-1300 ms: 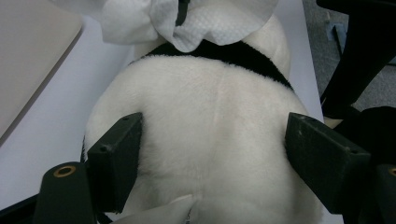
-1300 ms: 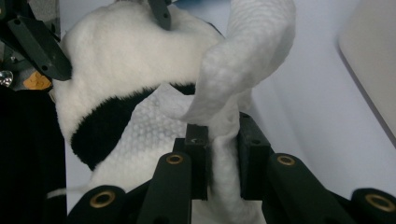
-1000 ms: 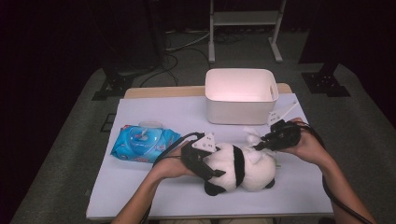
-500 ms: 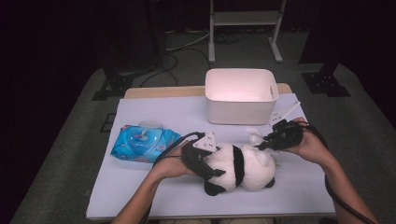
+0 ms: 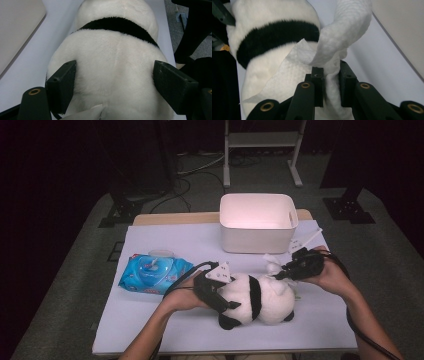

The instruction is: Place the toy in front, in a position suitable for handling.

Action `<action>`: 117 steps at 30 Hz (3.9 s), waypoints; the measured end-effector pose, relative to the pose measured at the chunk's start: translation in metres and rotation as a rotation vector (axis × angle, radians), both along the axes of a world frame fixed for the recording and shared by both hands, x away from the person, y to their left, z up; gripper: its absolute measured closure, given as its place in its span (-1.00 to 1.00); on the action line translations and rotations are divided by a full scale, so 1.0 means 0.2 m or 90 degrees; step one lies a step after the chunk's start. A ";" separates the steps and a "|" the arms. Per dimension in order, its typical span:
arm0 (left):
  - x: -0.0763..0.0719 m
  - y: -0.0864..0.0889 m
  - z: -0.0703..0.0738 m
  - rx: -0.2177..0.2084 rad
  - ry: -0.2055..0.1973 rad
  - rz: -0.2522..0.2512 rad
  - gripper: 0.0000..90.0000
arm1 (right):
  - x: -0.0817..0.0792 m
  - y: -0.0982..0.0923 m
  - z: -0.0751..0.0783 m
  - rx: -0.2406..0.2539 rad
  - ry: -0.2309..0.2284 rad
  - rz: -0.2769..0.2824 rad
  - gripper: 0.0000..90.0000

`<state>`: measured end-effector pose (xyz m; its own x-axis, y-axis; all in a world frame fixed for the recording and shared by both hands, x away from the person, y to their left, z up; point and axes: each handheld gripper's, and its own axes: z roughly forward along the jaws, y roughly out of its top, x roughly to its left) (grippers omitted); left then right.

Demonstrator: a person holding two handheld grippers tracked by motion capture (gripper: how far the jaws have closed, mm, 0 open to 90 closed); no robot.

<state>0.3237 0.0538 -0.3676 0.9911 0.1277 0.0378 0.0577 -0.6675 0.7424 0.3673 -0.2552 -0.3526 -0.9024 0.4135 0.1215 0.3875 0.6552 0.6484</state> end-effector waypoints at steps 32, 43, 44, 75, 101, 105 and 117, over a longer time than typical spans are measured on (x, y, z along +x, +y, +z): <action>0.02 0.00 -0.01 -0.001 0.007 0.012 -0.55 | -0.33 -0.05 -0.03 0.025 -0.052 0.022 0.71; 0.02 0.01 0.01 0.012 -0.002 0.025 -0.61 | -0.28 0.23 0.01 0.001 -0.072 0.099 0.72; 0.02 0.02 0.03 0.017 -0.005 0.025 -0.63 | -0.27 0.24 0.00 -0.003 -0.075 0.099 0.72; 0.02 -0.17 -0.06 0.023 0.016 -0.021 -0.54 | -0.31 0.11 0.02 -0.013 -0.072 0.071 0.72; 0.06 -0.10 -0.08 0.010 0.011 -0.027 -0.48 | -0.40 0.07 -0.02 -0.011 -0.085 0.035 0.71; 0.06 -0.11 -0.09 -0.001 0.014 -0.026 -0.48 | -0.40 0.11 -0.01 -0.010 -0.089 0.047 0.71; 0.05 -0.11 -0.10 -0.001 0.012 -0.025 -0.47 | -0.37 0.39 0.02 -0.011 -0.106 0.127 0.72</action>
